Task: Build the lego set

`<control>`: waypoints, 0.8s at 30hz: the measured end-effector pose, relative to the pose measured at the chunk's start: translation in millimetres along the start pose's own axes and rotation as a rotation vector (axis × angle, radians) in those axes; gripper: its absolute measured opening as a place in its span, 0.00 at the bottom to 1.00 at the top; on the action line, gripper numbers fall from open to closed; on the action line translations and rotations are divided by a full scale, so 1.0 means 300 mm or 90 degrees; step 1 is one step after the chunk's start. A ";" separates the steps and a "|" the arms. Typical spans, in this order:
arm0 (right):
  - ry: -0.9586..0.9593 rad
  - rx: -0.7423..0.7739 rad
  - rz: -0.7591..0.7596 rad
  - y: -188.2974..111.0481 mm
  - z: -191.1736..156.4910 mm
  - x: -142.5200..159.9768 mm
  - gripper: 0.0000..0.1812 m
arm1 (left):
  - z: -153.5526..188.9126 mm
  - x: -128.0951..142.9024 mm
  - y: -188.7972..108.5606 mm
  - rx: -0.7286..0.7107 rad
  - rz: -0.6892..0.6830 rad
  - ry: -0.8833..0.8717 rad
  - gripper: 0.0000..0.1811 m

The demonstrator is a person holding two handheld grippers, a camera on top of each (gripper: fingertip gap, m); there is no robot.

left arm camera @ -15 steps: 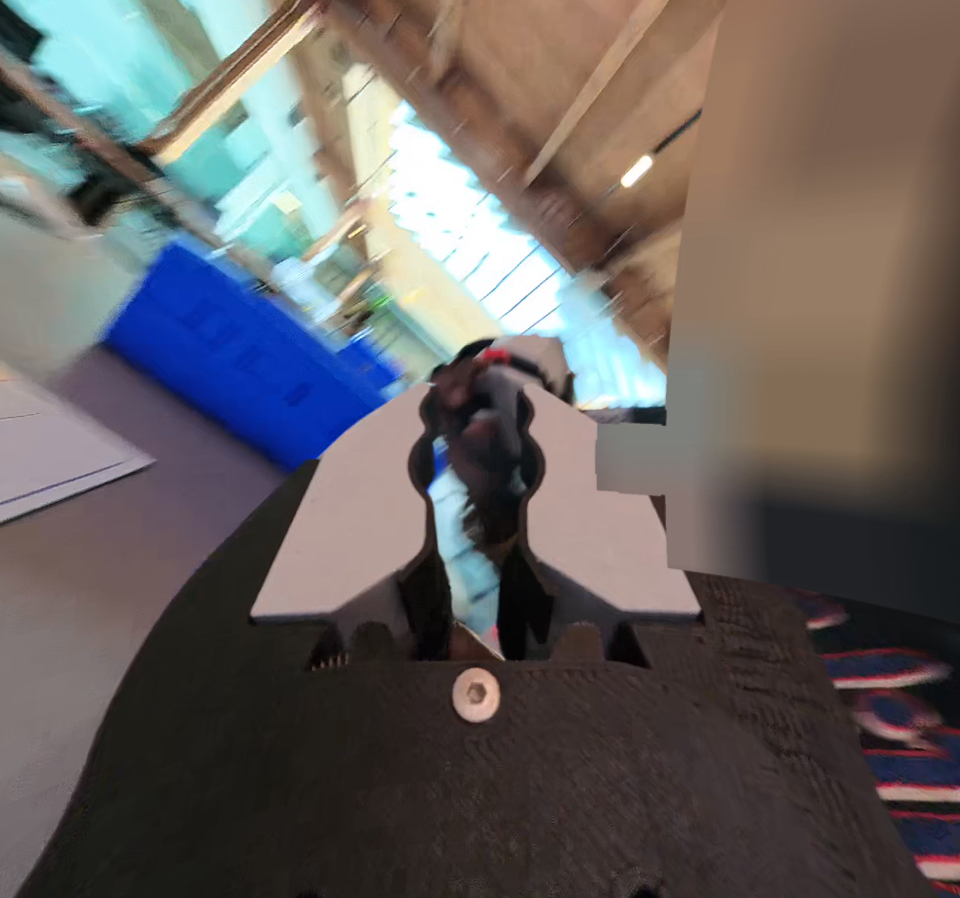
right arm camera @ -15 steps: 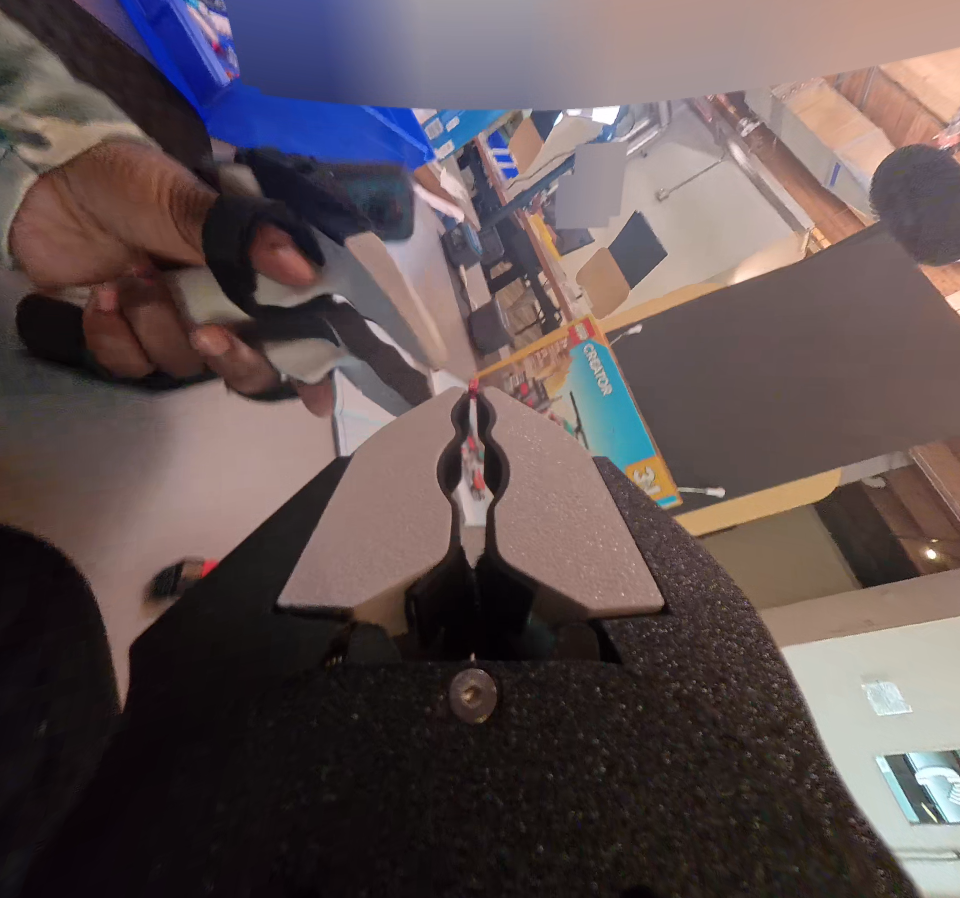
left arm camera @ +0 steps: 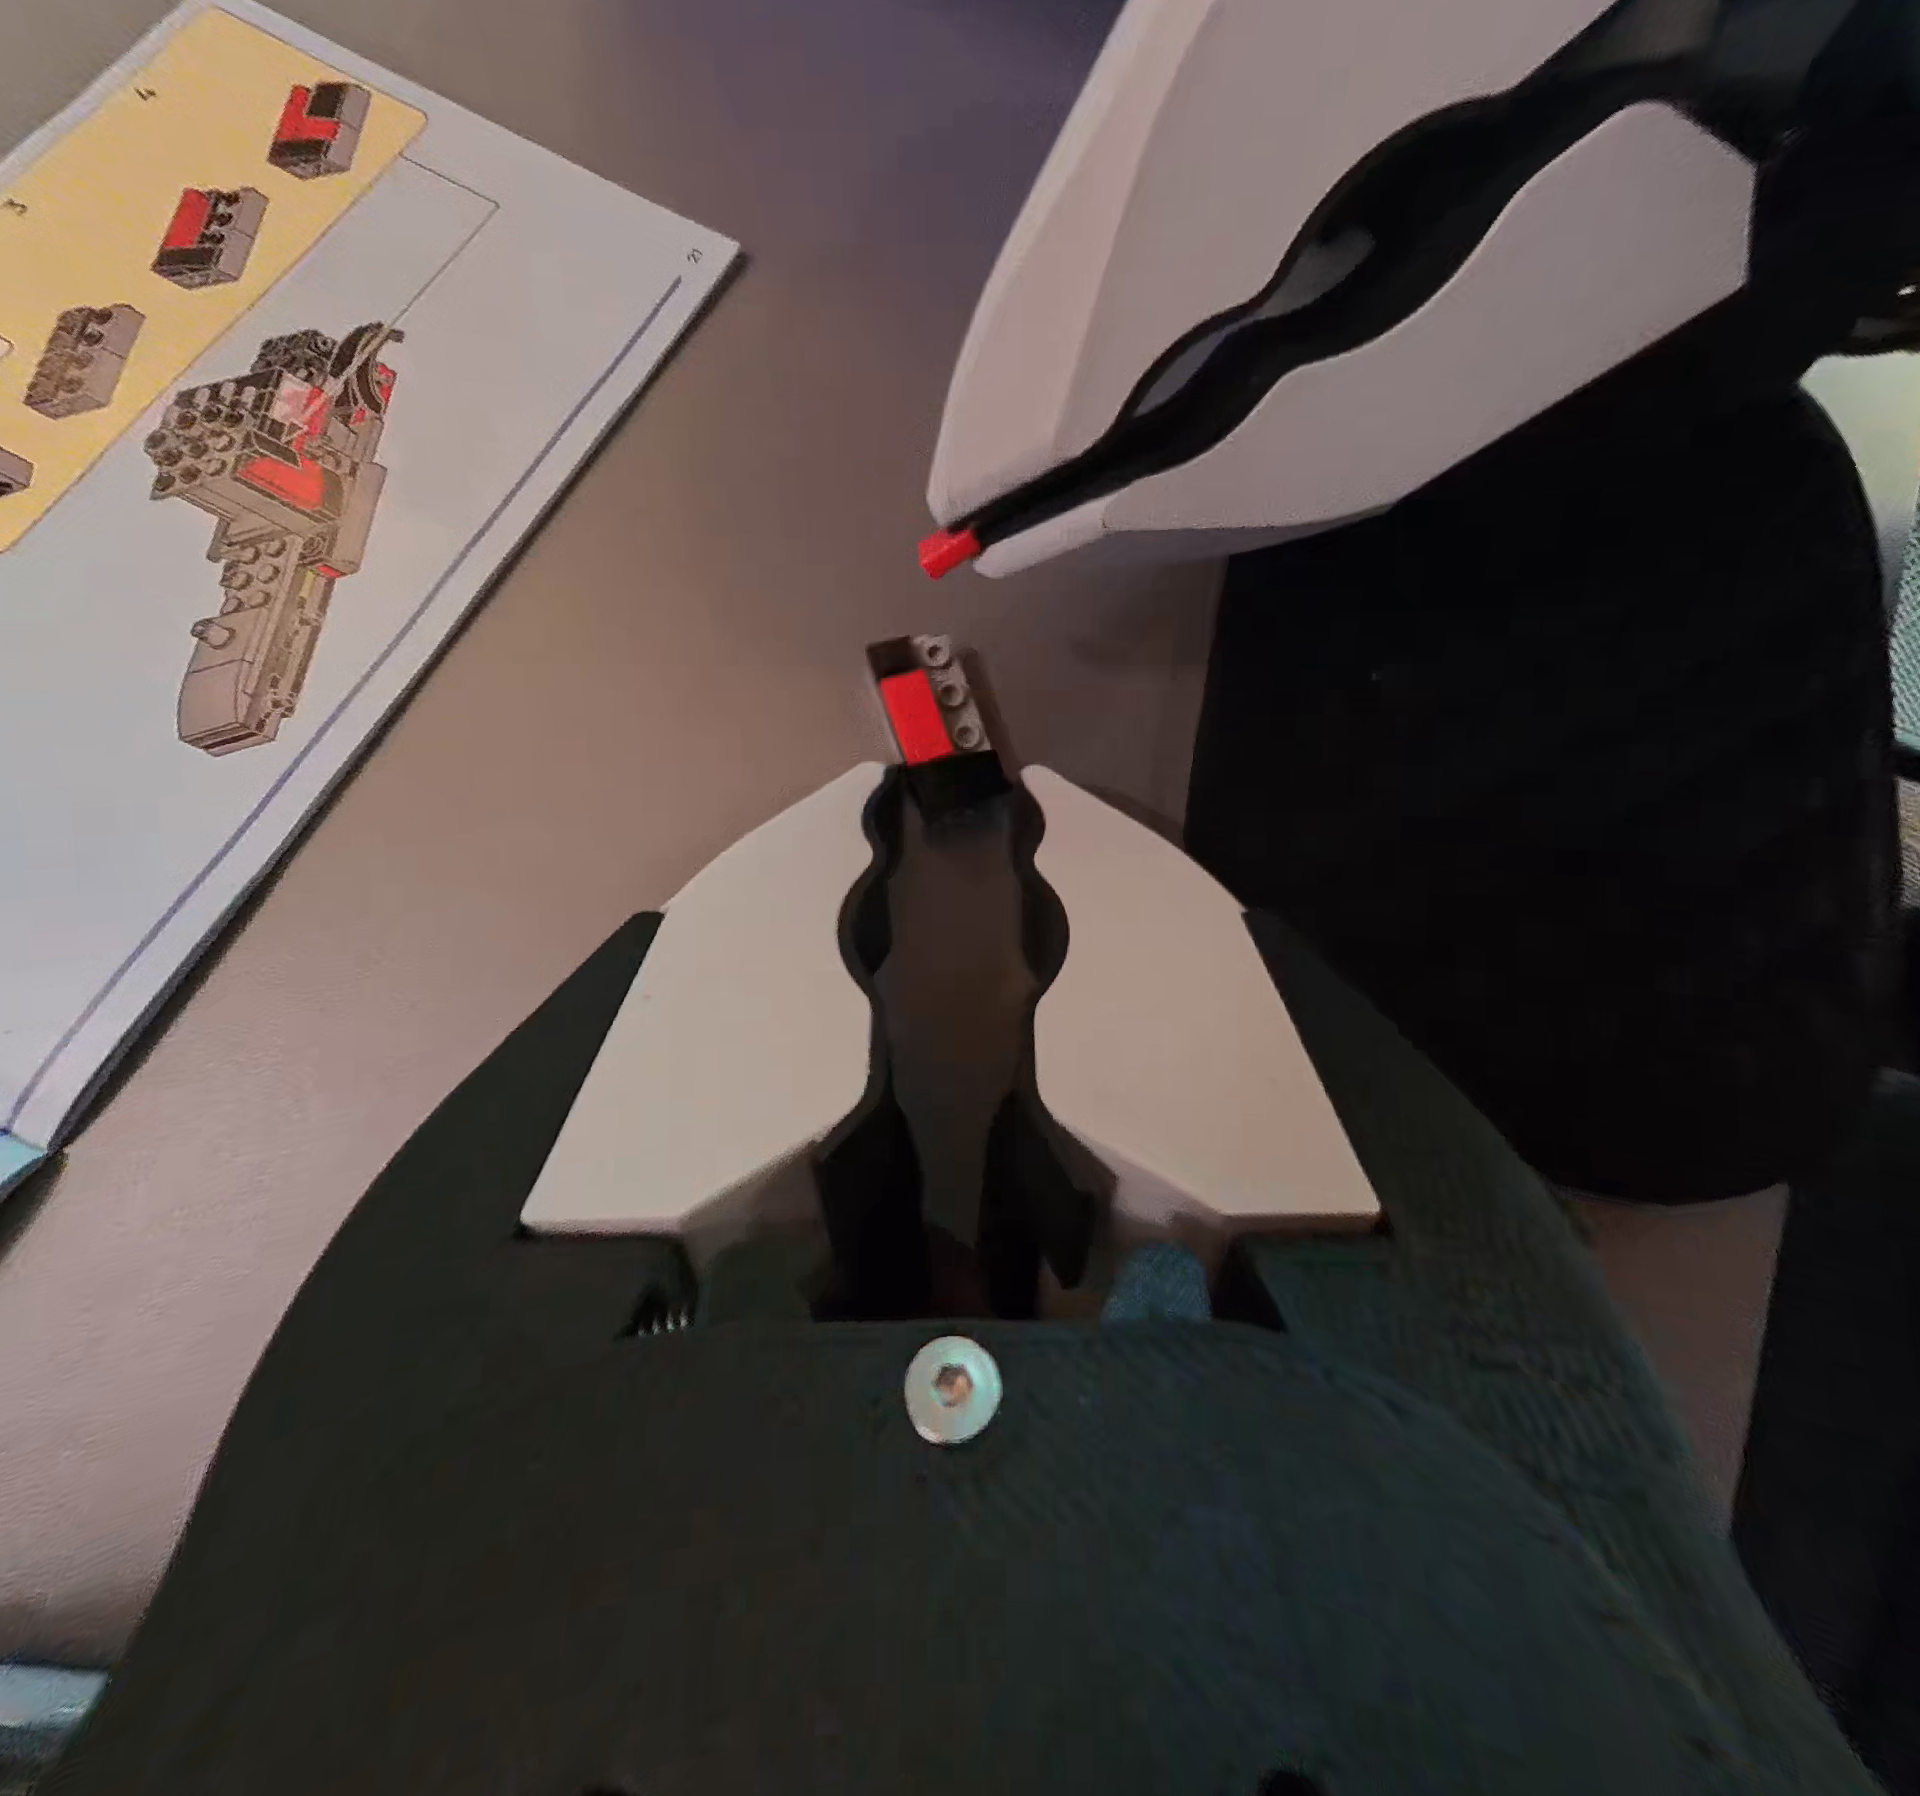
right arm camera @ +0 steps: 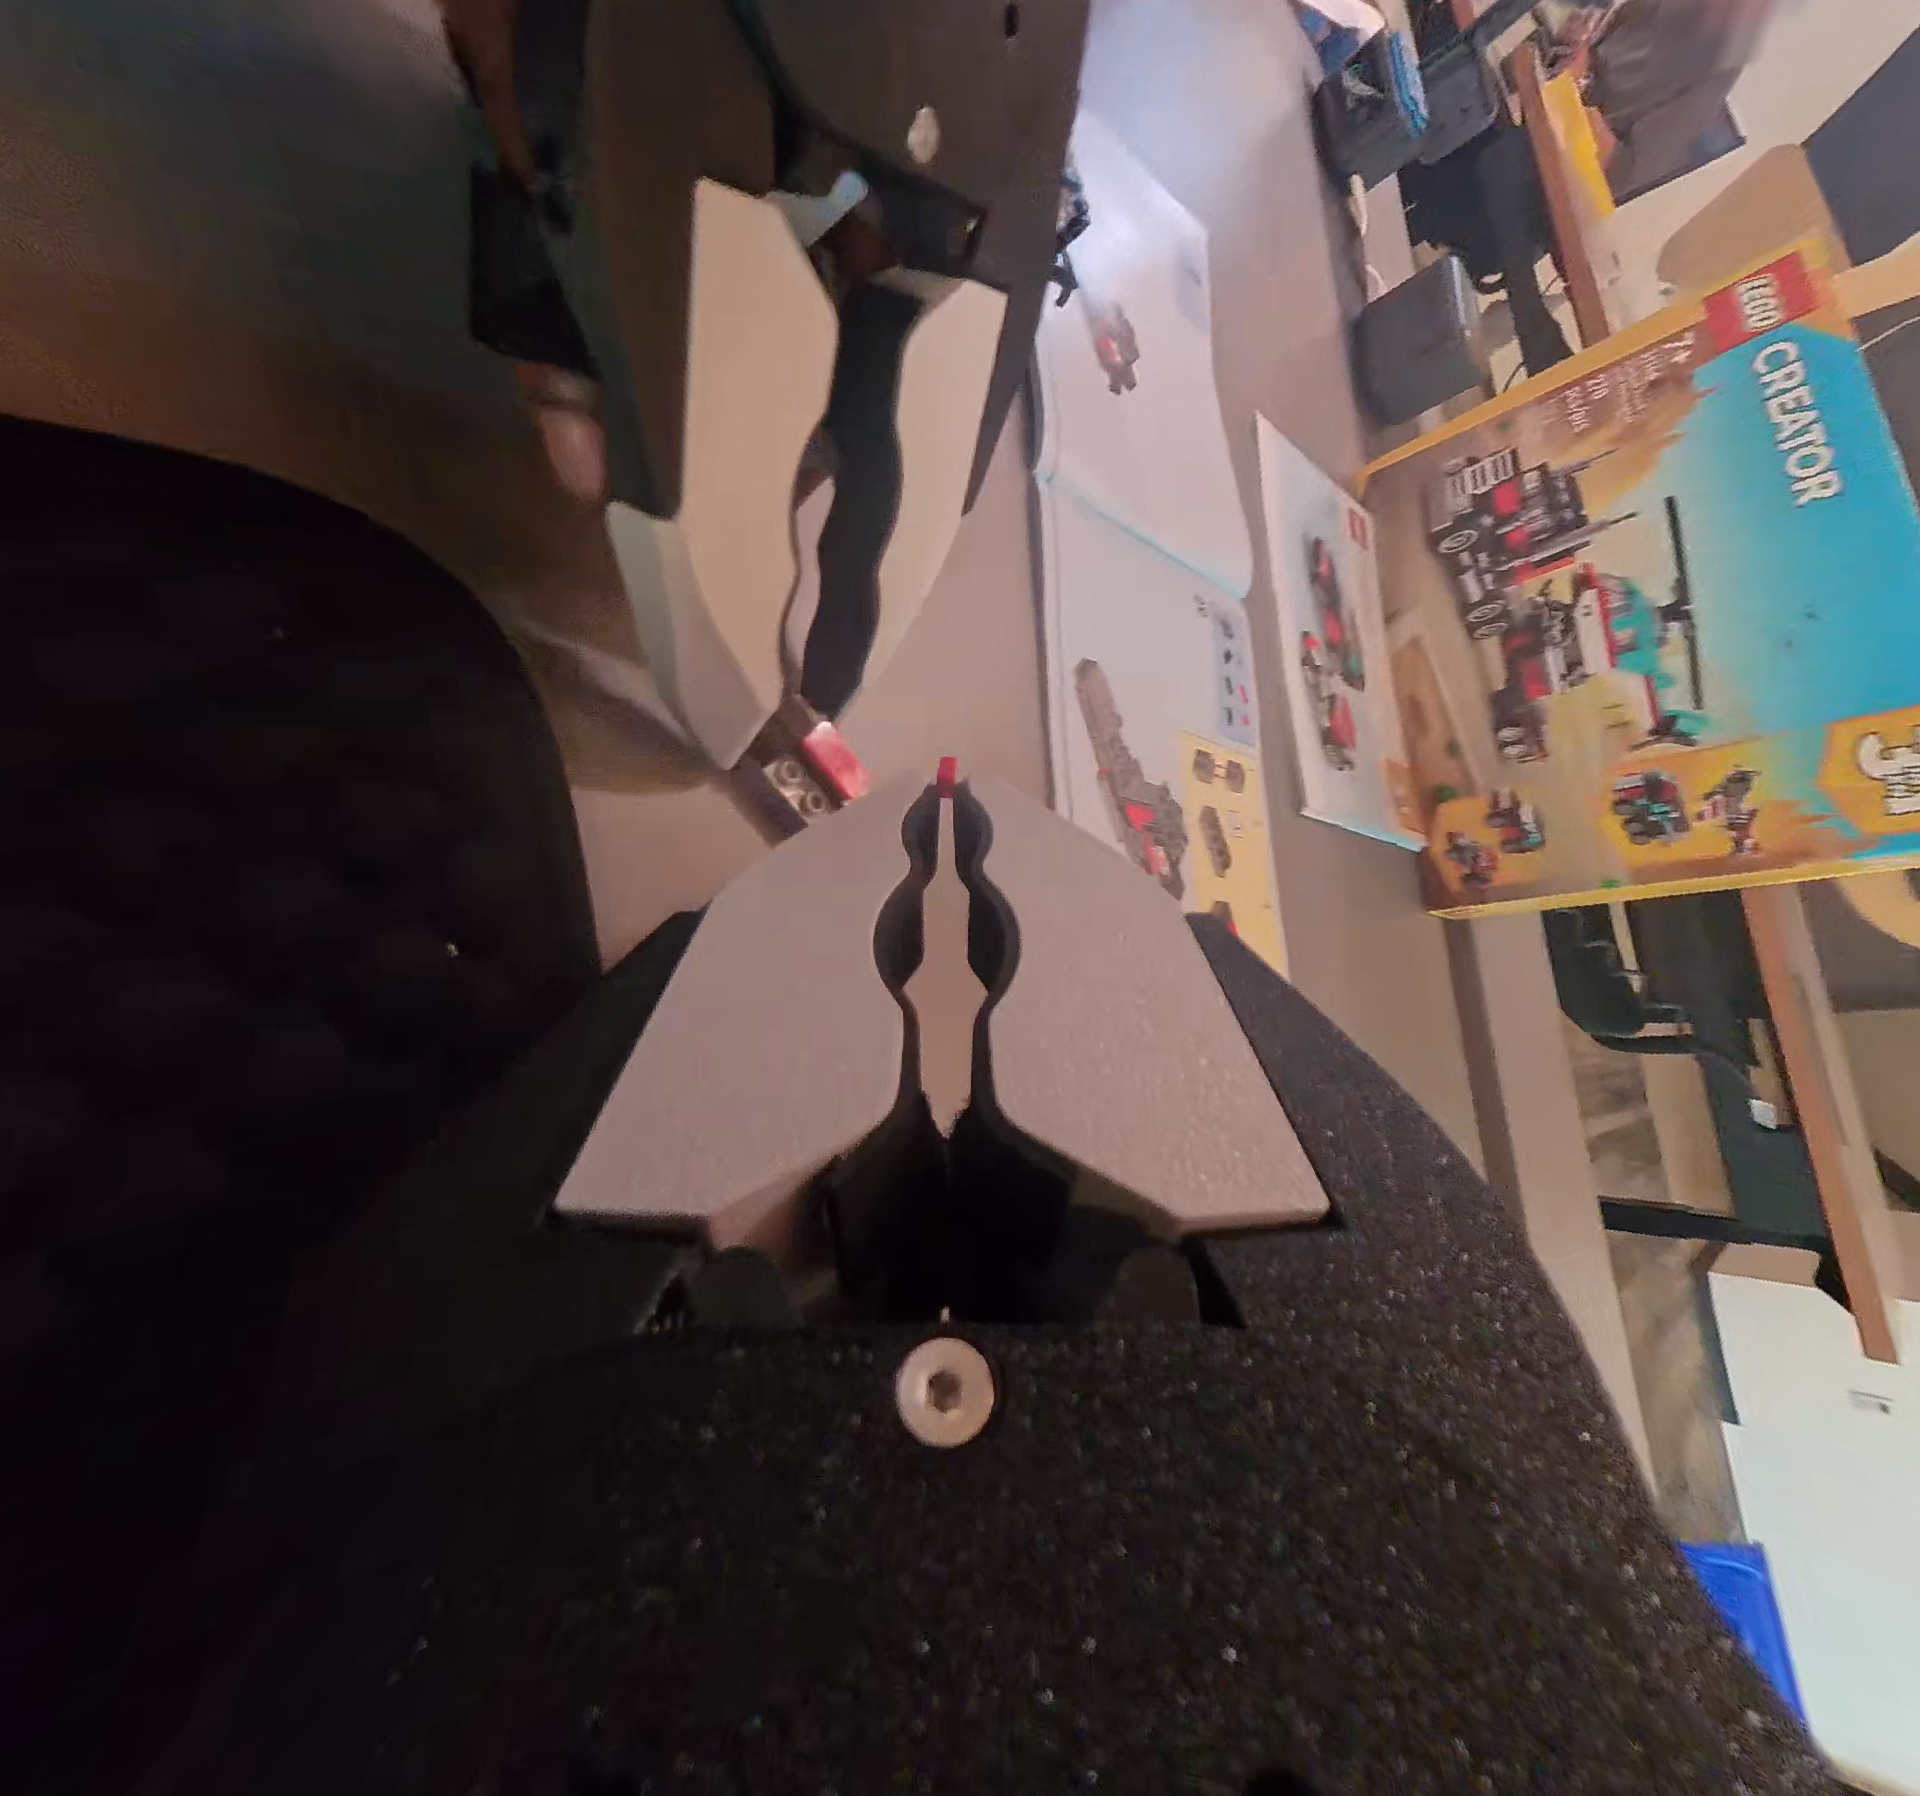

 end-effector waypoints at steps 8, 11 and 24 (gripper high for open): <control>-0.039 0.009 -0.076 0.053 -0.037 0.007 0.01 | -0.035 0.020 -0.029 0.107 -0.003 -0.040 0.10; -0.072 0.014 -0.108 0.064 -0.052 0.002 0.01 | -0.034 0.023 -0.027 0.110 -0.008 -0.037 0.10; -0.063 -0.033 -0.153 0.081 -0.048 -0.008 0.02 | -0.036 0.027 -0.031 0.125 -0.009 -0.027 0.10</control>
Point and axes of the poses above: each gripper's, where its closed fingertips meet, y out along the fingers, x out of its underside, z = x × y across the jaws, the point moved 5 cm from there along -y, back along the fingers, and after that the axes turned 7 degrees about -x, right-handed, at the moved point
